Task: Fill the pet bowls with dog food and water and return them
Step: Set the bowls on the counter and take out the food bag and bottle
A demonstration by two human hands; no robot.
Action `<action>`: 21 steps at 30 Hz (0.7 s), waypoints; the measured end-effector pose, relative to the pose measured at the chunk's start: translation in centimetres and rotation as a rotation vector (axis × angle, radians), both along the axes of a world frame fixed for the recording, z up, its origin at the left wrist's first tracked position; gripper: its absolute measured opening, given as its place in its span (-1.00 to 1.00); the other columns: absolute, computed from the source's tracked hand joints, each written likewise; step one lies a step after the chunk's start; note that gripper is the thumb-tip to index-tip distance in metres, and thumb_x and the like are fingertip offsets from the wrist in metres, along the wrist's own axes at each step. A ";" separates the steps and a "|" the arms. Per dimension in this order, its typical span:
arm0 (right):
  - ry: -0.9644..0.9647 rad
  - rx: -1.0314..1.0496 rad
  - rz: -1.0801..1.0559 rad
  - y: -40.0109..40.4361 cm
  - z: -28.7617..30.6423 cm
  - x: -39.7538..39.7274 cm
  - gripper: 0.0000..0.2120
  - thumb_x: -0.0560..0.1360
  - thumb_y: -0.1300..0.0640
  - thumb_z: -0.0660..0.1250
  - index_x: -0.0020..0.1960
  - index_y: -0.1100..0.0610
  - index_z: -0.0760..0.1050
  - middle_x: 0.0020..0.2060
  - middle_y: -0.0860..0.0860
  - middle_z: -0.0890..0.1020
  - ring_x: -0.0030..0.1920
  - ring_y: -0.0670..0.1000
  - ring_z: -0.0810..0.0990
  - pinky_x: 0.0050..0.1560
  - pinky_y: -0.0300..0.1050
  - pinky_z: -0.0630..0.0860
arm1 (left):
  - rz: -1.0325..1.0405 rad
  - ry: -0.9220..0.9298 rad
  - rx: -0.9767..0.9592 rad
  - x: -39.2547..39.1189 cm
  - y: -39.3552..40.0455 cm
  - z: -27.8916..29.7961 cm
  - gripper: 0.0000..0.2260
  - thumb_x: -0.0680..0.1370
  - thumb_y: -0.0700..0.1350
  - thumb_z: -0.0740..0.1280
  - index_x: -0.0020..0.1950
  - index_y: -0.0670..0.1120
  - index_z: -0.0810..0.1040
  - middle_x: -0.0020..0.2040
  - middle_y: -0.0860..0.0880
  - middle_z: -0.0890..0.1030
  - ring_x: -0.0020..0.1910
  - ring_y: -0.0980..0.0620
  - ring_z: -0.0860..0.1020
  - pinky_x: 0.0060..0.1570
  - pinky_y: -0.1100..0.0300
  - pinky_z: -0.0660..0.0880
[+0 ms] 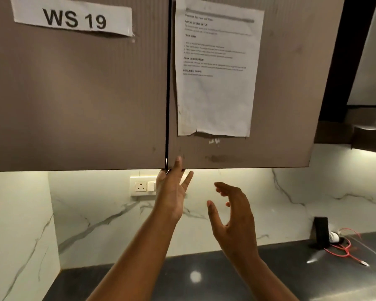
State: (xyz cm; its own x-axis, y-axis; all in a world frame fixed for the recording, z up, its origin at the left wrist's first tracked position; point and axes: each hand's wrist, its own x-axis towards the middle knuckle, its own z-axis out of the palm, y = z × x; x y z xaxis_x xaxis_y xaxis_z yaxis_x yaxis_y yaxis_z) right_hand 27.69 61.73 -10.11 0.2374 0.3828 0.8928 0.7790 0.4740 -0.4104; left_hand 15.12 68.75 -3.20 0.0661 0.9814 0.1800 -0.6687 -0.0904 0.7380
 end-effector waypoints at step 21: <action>0.041 0.204 -0.004 -4.6 6.1 -6.0 -0.43 0.52 -0.06 0.42 0.44 0.14 0.37 0.38 0.05 0.48 0.37 -0.03 0.48 0.34 -0.23 0.47 | -0.031 0.327 0.318 -3.6 -11.3 -1.5 -0.74 0.54 0.18 0.14 0.16 0.31 0.51 0.02 0.43 0.64 0.16 0.33 0.60 0.01 0.36 0.58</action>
